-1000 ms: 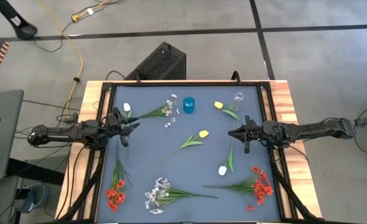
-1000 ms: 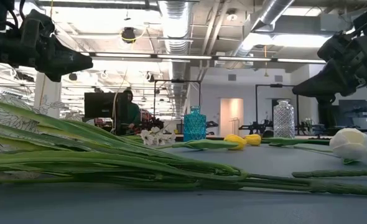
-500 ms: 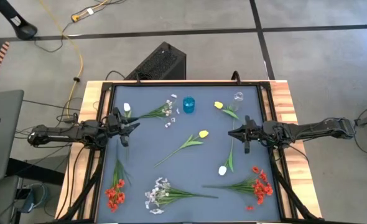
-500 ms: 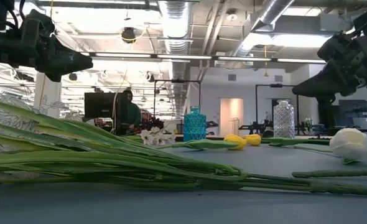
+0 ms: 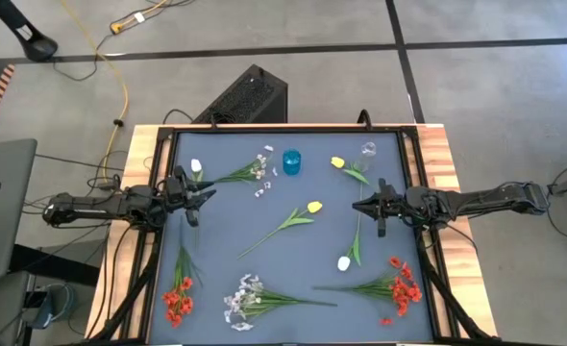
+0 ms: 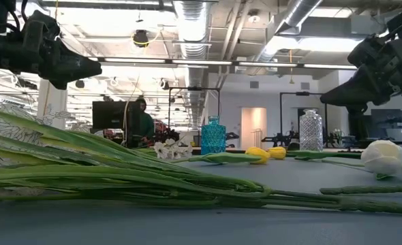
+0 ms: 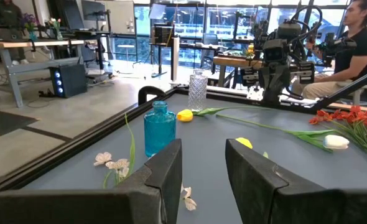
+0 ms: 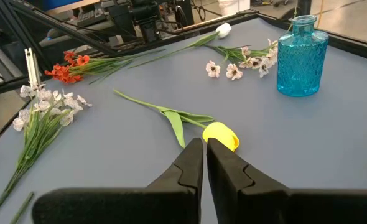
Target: Sort flowers into vase by color
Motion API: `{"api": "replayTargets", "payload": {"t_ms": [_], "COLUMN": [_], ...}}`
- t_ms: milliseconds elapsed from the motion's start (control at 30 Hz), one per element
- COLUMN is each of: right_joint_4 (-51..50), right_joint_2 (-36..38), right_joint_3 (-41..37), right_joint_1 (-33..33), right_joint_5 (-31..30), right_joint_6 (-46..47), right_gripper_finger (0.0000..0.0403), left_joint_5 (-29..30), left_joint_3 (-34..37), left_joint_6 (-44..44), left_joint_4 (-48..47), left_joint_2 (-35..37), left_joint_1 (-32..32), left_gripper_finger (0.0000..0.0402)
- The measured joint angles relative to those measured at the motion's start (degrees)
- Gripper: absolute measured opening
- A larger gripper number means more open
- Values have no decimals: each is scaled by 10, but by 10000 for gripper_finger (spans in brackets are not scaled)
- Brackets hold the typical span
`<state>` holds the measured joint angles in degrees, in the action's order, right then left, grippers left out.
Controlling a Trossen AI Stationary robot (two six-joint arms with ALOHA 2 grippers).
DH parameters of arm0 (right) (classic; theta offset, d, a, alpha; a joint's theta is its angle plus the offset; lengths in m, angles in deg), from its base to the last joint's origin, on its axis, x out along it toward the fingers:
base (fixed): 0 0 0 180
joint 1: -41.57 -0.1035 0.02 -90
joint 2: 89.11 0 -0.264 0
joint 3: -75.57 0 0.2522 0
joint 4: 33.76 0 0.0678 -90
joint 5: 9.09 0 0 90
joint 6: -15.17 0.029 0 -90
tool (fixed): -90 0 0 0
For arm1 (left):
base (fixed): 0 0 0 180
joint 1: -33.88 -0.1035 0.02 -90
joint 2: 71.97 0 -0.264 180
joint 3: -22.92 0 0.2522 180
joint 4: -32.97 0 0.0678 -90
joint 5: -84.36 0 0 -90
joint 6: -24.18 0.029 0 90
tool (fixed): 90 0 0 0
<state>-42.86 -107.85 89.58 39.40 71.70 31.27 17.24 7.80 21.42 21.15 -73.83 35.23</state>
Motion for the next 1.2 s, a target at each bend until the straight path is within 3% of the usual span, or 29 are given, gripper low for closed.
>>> {"api": "replayTargets", "payload": {"t_ms": [233,467,733,867,967,1200], "right_joint_4": [0,0,0,18,41,166], "right_joint_2": [0,0,0,0,0,0], "right_joint_3": [0,0,0,0,0,1], "right_joint_1": [0,0,0,5,10,26], "right_joint_5": [0,0,-1,-40,-44,-44], "right_joint_6": [0,0,0,-81,-87,-87], "right_gripper_finger": [51,51,51,51,51,51], "left_joint_5": [0,5,106,67,13,14], "left_joint_3": [0,0,0,0,0,0], "left_joint_6": [-5,-97,-69,-42,-16,4], "left_joint_4": [0,5,97,124,137,227], "left_joint_2": [0,0,0,0,-1,-77], "left_joint_1": [0,0,-1,-1,0,-1], "left_gripper_finger": [112,112,112,112,112,112]}}
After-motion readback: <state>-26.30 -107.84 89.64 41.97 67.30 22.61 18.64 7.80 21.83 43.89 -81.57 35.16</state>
